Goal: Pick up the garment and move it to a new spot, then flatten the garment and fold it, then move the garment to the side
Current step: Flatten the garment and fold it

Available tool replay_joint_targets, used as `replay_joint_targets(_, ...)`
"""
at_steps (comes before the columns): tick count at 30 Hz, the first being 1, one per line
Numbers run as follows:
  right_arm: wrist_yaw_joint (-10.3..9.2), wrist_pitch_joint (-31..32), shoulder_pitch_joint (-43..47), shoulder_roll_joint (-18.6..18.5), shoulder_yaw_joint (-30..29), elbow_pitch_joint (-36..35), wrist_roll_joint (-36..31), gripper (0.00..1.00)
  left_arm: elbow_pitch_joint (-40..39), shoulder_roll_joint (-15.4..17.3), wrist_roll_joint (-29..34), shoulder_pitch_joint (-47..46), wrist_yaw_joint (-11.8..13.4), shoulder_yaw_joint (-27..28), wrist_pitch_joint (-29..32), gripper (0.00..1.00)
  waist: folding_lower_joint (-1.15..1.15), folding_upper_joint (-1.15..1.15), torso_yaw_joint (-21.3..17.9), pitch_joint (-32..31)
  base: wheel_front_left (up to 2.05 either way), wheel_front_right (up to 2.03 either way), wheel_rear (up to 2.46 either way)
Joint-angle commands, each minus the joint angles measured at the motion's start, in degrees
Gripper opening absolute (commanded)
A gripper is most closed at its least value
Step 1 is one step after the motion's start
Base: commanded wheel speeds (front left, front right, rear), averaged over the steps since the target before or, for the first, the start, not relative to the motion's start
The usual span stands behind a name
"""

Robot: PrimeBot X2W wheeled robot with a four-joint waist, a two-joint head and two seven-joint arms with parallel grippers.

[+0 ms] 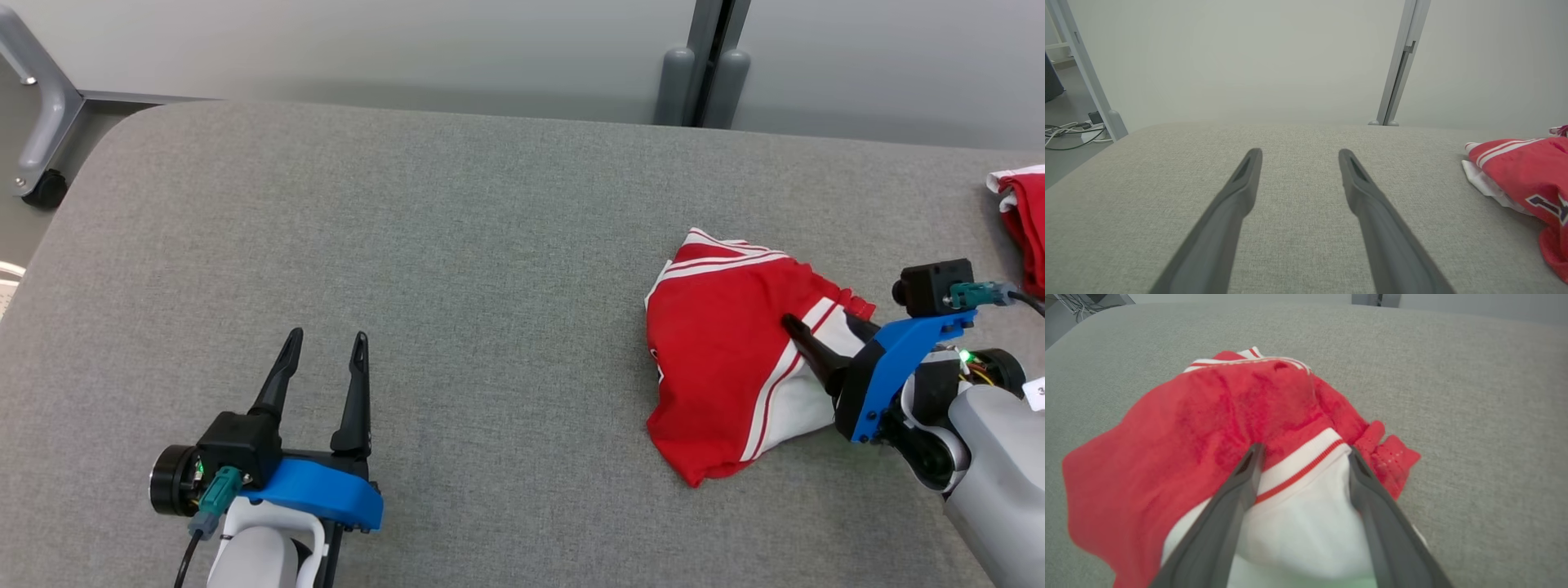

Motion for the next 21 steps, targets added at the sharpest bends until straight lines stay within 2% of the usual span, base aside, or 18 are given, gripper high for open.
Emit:
replay_joint_targets(1, 0.03, 0.50, -0.96, -0.32, 0.79, 0.62, 0.68, 1.00, 0.16, -0.04, 0.29, -1.15, -0.40, -0.27, -0.25, 1.00, 0.00, -0.01, 0.08, 0.18, 0.00, 0.00, 0.00)
replay_joint_targets(4, 0.03, 0.95, -1.84, -0.33, 2.43, 1.94, 2.40, 1.00, 0.41, -0.21, 0.10, -1.44, -0.42, -0.73, -0.25, 1.00, 0.00, -0.01, 0.35, 0.57, 0.00, 0.00, 0.00)
replay_joint_targets(5, 0.03, 1.05, -2.00, -0.12, 2.85, 2.32, 3.10, 0.95, 0.46, -0.25, 0.02, -1.60, -0.43, -0.77, -0.25, 1.00, 0.00, -0.01, 0.41, 0.68, 0.00, 0.00, 0.00)
replay_joint_targets(6, 0.03, 1.23, -2.08, 0.08, 3.31, 2.67, 3.83, 0.50, 0.51, -0.27, -0.06, -1.73, -0.43, -0.80, -0.25, 1.00, 0.00, -0.01, 0.44, 0.75, 0.00, 0.00, 0.00)
replay_joint_targets(7, 0.03, 1.50, -2.10, 0.26, 3.81, 3.05, 4.62, 0.31, 0.54, -0.30, -0.15, -1.82, -0.44, -0.80, -0.25, 1.00, 0.00, -0.01, 0.47, 0.84, 0.00, 0.00, 0.00)
replay_joint_targets(8, 0.03, 2.01, -2.22, 0.39, 4.27, 3.31, 5.33, 0.01, 0.57, -0.34, -0.19, -1.86, -0.43, -0.78, -0.25, 1.00, 0.00, -0.01, 0.49, 0.88, 0.00, 0.00, 0.00)
replay_joint_targets(12, 0.03, 0.40, -3.24, -0.01, 5.13, 4.16, 7.39, 0.00, 0.69, -0.47, -0.29, -1.71, -0.44, -0.71, -0.25, 1.00, 0.00, -0.01, 0.43, 0.75, 0.00, 0.00, 0.00)
replay_joint_targets(21, 0.02, -11.20, -5.05, -3.14, 4.88, 5.31, 7.39, 0.00, 0.51, -0.19, -0.33, -0.14, -0.45, 0.82, -0.25, 1.00, 0.00, -0.01, -1.04, -1.44, 0.00, 0.00, 0.00)
